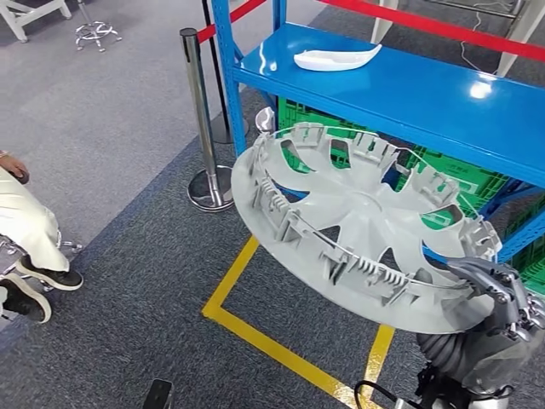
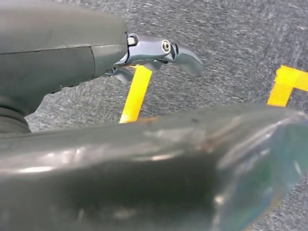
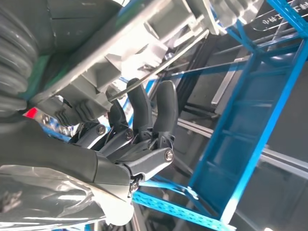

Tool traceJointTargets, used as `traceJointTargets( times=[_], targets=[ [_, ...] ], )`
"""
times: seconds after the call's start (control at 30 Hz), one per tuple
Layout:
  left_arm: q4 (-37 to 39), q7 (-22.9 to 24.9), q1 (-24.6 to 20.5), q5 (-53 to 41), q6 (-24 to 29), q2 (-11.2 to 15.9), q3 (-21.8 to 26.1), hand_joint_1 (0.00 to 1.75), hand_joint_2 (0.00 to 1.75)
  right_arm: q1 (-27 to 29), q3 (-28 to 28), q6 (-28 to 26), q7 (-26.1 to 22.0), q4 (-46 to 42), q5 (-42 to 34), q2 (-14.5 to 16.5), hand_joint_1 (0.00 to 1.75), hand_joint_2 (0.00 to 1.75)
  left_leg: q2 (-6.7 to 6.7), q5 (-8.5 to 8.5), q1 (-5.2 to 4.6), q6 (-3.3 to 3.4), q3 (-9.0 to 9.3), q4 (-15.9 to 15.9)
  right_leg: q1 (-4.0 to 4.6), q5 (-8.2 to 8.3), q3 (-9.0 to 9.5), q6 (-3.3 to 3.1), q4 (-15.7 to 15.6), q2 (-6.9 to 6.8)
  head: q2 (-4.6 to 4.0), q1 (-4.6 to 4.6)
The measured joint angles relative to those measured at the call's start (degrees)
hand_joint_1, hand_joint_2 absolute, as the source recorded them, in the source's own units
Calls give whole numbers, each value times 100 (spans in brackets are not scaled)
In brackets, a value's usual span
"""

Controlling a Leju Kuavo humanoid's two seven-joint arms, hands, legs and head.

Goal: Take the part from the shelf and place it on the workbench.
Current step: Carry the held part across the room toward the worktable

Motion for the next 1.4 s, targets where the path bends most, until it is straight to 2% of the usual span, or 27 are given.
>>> traceJointTargets(
  times=[0.07,0.1,0.17,0.2,0.23,0.27,0.33,0.37,0.4,0.47,0.53,0.6,0.67,0.7,0.73,0.77,0.83,0.9,0.97,1.0,1.07,1.13,1.2,1.23,1.27,1.33,1.4],
  targets=[
    [0,128,0,-11,37,4,1,0,0,27,7,-1,-1,-7,-86,1,175,175,235,-272,2,-64,-154,381,-15,38,-11,-66,-17,-154,0,-44],
    [1,226,-3,-20,59,2,2,0,0,41,1,-2,-1,-9,-113,2,175,175,372,-480,8,-97,-287,735,-6,43,-19,-78,-17,-233,0,-68],
    [3,391,4,-55,80,5,3,0,0,56,-25,-2,1,-4,-132,2,175,175,491,-783,40,-135,-516,1398,6,46,-36,-85,-14,-408,0,-85],
    [4,435,15,-69,78,7,4,0,0,54,-37,-2,1,1,-128,2,175,175,515,-801,51,-142,-527,1516,8,46,-42,-85,-13,-495,0,-86],
    [5,451,27,-82,74,10,4,0,0,42,-46,-2,1,7,-122,2,175,175,535,-706,56,-137,-422,1386,9,46,-44,-84,-12,-575,0,-87],
    [5,442,35,-84,70,13,5,0,0,24,-51,-2,2,11,-110,2,175,175,576,-542,55,-123,-223,1060,9,46,-40,-82,-13,-647,0,-87],
    [5,349,28,-85,41,18,6,0,0,-24,-49,-2,1,15,-69,2,175,175,789,-292,13,-67,203,285,24,40,-40,-59,-8,-777,0,-86],
    [4,280,17,-86,16,19,6,0,0,-46,-44,-2,1,15,-42,2,175,175,873,-242,-14,-35,316,46,37,39,-45,-37,-4,-832,0,-82],
    [4,219,9,-91,-8,22,6,0,0,-62,-32,-2,0,15,-18,2,175,175,918,-242,-40,-7,350,-59,48,41,-51,-10,-3,-886,0,-82],
    [5,172,9,-101,-29,28,7,0,0,-83,13,-2,1,15,5,2,175,175,832,-212,-44,53,316,-90,53,40,-59,52,-11,-961,0,-80],
    [5,198,8,-106,-11,32,10,0,0,-102,52,-1,-2,16,-2,2,175,175,732,-159,-19,129,306,-145,39,-101,-137,102,136,-765,0,-68],
    [5,222,-10,-116,14,27,14,0,0,-119,61,0,-4,21,-41,1,175,175,625,-118,-11,191,289,-171,30,-444,-412,114,734,-432,0,-38],
    [6,248,-14,-125,36,24,20,0,0,-122,60,0,-3,38,-92,-1,175,175,499,-103,-27,217,265,-165,34,-715,-756,112,1455,-301,0,-21],
    [6,271,-6,-124,50,24,27,0,0,-121,61,0,-2,52,-108,-1,175,175,430,-99,-34,221,259,-160,35,-705,-835,110,1597,-284,0,-21],
    [7,296,3,-122,64,25,35,0,0,-120,61,0,-1,68,-115,-1,175,175,354,-97,-37,222,256,-148,36,-583,-804,105,1511,-271,0,-21],
    [7,316,10,-121,76,26,43,0,0,-120,62,0,0,84,-116,-1,175,175,276,-98,-38,219,254,-129,33,-372,-664,98,1207,-235,0,-20],
    [7,332,11,-120,84,24,56,0,0,-122,64,0,0,105,-116,-1,175,175,130,-110,-40,197,228,-65,9,-47,-300,85,444,-14,0,-21],
    [7,342,6,-120,87,23,83,0,0,-122,69,1,1,122,-120,-1,175,175,13,-101,-34,143,157,-13,-3,11,-126,74,99,162,0,-26],
    [9,365,25,-113,89,28,118,0,0,-122,83,2,2,139,-122,-1,175,175,-103,-62,-16,73,96,-2,6,26,-112,36,79,102,0,-27],
    [10,380,43,-107,89,29,131,0,0,-127,93,2,2,146,-125,-1,175,175,-93,-71,-17,43,72,20,1,45,-109,7,67,38,0,-29],
    [14,401,57,-97,85,29,148,0,0,-143,108,-1,2,153,-178,-1,175,175,125,-254,-27,-17,-62,302,-20,70,-99,-45,39,-114,0,-67],
    [14,346,51,-74,53,27,157,0,0,-166,124,-5,1,155,-317,-1,175,175,412,-617,-1,-81,-376,995,-9,64,-97,-66,38,-279,0,-108],
    [13,165,51,41,-8,24,219,0,0,-185,165,-7,1,170,-456,-2,175,175,502,-796,42,-128,-622,1554,0,53,-96,-72,39,-447,0,-114],
    [13,54,52,125,-23,22,275,0,0,-193,193,-7,1,184,-476,-2,175,175,521,-732,58,-142,-611,1554,1,46,-92,-71,40,-523,0,-115],
    [13,-44,52,204,-20,21,342,0,0,-199,219,-7,1,198,-453,-2,175,175,548,-569,71,-146,-482,1315,1,36,-82,-67,40,-591,0,-115],
    [13,-141,43,277,31,32,437,0,0,-209,258,-7,1,214,-363,-2,175,175,728,-238,56,-126,-71,540,8,10,-49,-41,37,-712,0,-116],
    [13,-177,26,286,81,46,485,0,0,-221,285,-7,1,219,-358,-2,175,175,894,-134,1,-62,146,66,31,-15,-36,11,34,-815,0,-112]
  ],
)
